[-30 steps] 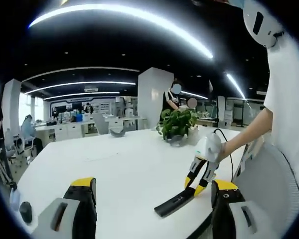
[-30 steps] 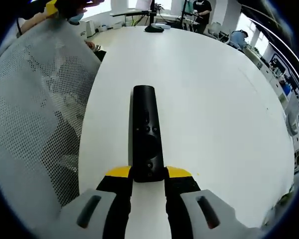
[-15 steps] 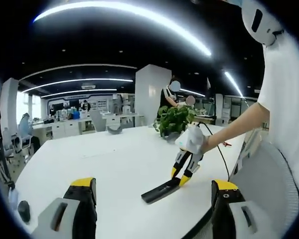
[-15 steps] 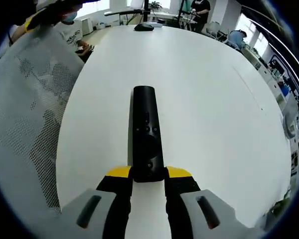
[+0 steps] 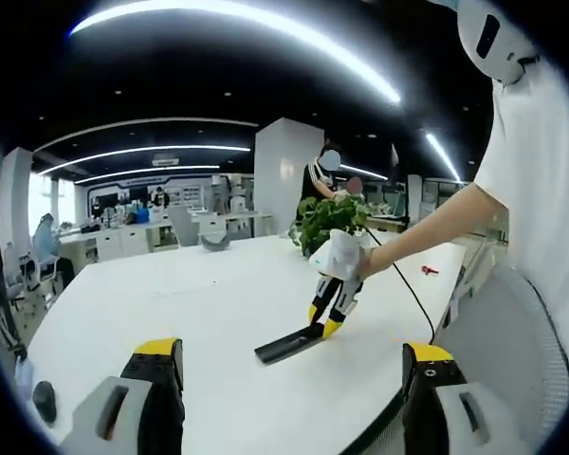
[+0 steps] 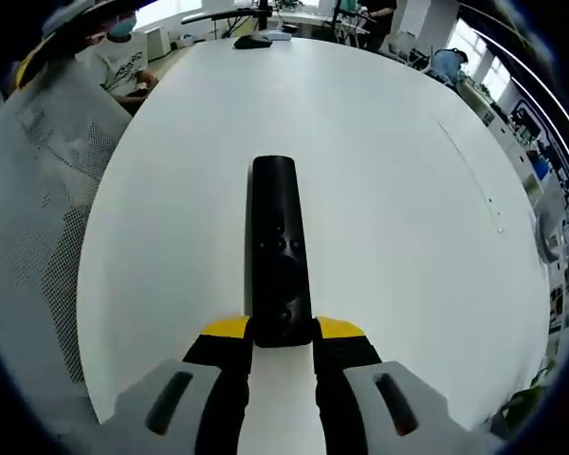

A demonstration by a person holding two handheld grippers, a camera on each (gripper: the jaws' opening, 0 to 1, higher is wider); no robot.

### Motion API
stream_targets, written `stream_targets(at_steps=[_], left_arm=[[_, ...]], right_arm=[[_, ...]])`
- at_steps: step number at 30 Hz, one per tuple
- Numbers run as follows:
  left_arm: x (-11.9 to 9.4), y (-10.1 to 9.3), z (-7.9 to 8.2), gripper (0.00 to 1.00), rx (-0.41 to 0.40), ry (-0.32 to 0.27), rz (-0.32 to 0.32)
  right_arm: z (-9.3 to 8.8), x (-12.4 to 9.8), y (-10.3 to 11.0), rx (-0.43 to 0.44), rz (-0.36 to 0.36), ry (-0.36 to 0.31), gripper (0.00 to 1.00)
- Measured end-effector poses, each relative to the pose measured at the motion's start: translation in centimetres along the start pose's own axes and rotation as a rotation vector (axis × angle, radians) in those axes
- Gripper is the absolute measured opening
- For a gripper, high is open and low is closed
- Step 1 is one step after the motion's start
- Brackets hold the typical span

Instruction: Press the specified remote control buttons in sequence, fully releasing each button before pressing the next.

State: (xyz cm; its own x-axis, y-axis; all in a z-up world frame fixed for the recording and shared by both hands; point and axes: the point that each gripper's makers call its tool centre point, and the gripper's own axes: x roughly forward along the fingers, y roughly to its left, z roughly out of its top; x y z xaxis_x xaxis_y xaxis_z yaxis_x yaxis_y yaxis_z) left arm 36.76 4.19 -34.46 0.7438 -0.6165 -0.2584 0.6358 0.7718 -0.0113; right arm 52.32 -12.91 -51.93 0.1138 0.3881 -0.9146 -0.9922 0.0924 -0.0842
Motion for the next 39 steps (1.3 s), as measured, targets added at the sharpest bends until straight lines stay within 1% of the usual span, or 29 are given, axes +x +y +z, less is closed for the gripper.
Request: stream_targets(at_steps=[4,9,14,17,19,20,23,24,25,26,27,29,30,32,35,36,38,39], left_arm=[[0.0,0.0,-0.2,1.0,0.007,0.011,-0.001],[0.0,0.0,-0.4,1.0,0.01,0.023,0.001],[0.0,0.1,-0.5,1.0,0.013,0.03,0.005],[0.0,0.1,-0.6,1.0,0.01,0.031,0.005],[0.1,0.1,-0.6,1.0,0.004,0.03,0.0],[0.1,0.1,-0.6,1.0,0.005,0.029,0.0],[0.1,0.2,-0.7,1.0,0.009,0.037,0.004],[0.1,0.1,-0.7,1.0,0.009,0.038,0.003],[0.1,0.2,-0.8,1.0,0.01,0.039,0.005],[0.0,0.2,-0.8,1.0,0.012,0.039,0.007],[0.0,0.2,-0.8,1.0,0.012,0.038,0.008],[0.0,0.3,-0.7,1.0,0.007,0.035,0.01],[0.0,0.3,-0.7,1.0,0.004,0.035,0.01],[0.0,0.3,-0.8,1.0,0.001,0.037,0.008],[0.0,0.3,-0.9,1.0,0.006,0.042,0.009],[0.0,0.3,-0.9,1.0,0.005,0.044,0.009],[0.0,0.3,-0.9,1.0,0.003,0.046,0.011],[0.0,0.3,-0.9,1.0,0.004,0.046,0.012]], right_arm=[[0.0,0.1,-1.0,-0.005,-0.003,0.005,0.24],[0.0,0.3,-1.3,-0.025,0.001,0.012,0.24],[0.3,0.3,-1.3,-0.048,-0.001,0.015,0.24],[0.2,0.3,-1.4,-0.034,0.0,0.011,0.25],[0.0,0.3,-1.4,0.001,0.005,0.009,0.25],[0.0,0.4,-1.6,0.001,0.002,0.004,0.25],[-0.1,0.1,-1.6,0.047,-0.007,-0.019,0.28],[0.1,-0.1,-1.7,0.077,-0.019,-0.045,0.29],[0.1,-0.3,-1.6,0.093,-0.02,-0.053,0.31],[0.1,-0.5,-1.5,0.129,-0.026,-0.068,0.31],[0.1,-0.6,-1.5,0.136,-0.035,-0.077,0.33],[0.2,-1.2,-1.4,0.184,-0.063,-0.113,0.35],[0.4,-1.5,-1.1,0.228,-0.076,-0.141,0.37],[0.5,-2.0,-0.9,0.285,-0.097,-0.179,0.42],[0.9,-3.0,-0.6,0.399,-0.13,-0.26,0.5],[0.9,-3.4,-0.6,0.428,-0.144,-0.28,0.54],[1.2,-4.2,-0.5,0.477,-0.175,-0.33,0.59],[1.3,-4.6,-0.5,0.491,-0.19,-0.345,0.62]])
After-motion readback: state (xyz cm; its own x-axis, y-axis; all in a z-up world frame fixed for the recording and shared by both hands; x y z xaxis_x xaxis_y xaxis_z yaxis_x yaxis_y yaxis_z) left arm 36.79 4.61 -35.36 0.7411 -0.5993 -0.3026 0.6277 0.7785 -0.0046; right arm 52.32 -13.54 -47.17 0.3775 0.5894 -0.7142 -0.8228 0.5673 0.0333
